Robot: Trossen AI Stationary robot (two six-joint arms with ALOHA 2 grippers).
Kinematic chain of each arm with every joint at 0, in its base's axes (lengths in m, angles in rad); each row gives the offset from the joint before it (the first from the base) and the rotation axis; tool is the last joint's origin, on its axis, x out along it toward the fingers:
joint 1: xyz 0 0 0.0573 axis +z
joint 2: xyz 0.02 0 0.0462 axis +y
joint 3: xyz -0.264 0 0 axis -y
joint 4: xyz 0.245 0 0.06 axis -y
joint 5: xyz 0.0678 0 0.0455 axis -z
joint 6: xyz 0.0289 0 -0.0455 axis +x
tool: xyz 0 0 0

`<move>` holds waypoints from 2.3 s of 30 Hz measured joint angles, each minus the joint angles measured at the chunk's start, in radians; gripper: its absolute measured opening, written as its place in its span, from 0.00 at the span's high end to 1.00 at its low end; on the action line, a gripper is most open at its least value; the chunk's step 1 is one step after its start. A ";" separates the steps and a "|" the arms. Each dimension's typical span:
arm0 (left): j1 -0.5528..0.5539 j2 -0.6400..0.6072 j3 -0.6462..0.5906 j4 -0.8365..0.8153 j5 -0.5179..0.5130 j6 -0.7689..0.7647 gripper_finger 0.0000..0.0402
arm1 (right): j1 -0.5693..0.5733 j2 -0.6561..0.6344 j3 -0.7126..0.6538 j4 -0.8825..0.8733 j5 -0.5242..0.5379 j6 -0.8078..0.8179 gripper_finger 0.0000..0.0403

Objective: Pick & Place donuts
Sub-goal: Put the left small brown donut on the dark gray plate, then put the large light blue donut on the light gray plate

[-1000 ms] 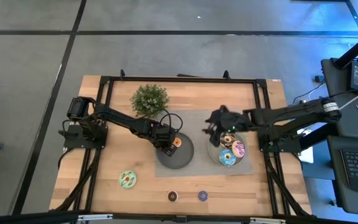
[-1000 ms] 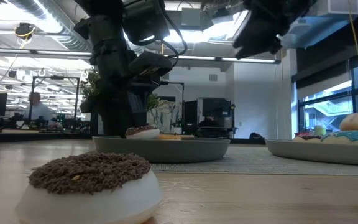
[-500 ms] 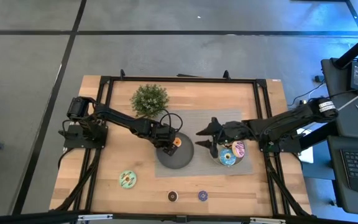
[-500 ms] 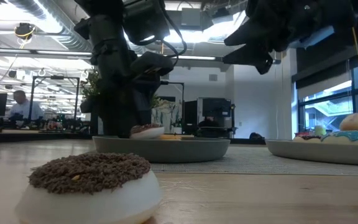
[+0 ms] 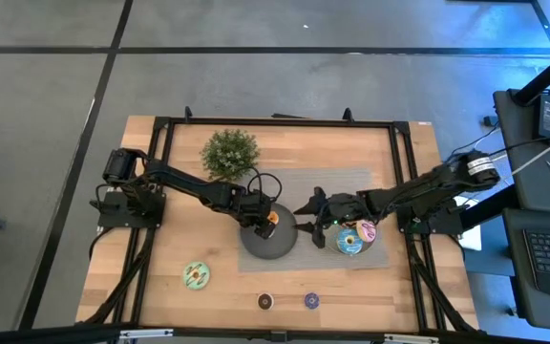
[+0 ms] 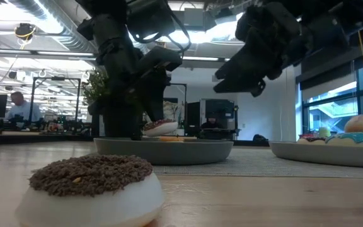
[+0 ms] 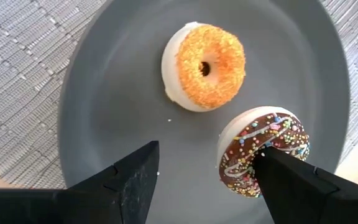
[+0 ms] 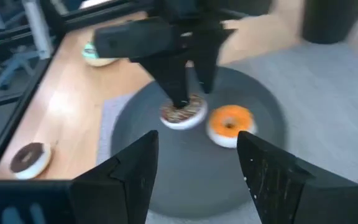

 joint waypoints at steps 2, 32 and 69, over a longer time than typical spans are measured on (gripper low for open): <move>0.000 0.000 0.000 0.002 -0.008 0.000 0.38 | 0.000 0.042 0.000 0.052 -0.023 -0.024 0.45; 0.000 0.000 0.000 0.004 -0.027 0.002 0.39 | -0.001 0.389 0.174 0.257 -0.044 -0.177 0.45; -0.018 -0.093 0.002 -0.049 -0.068 0.055 0.39 | -0.083 0.177 0.185 -0.127 -0.071 -0.125 0.45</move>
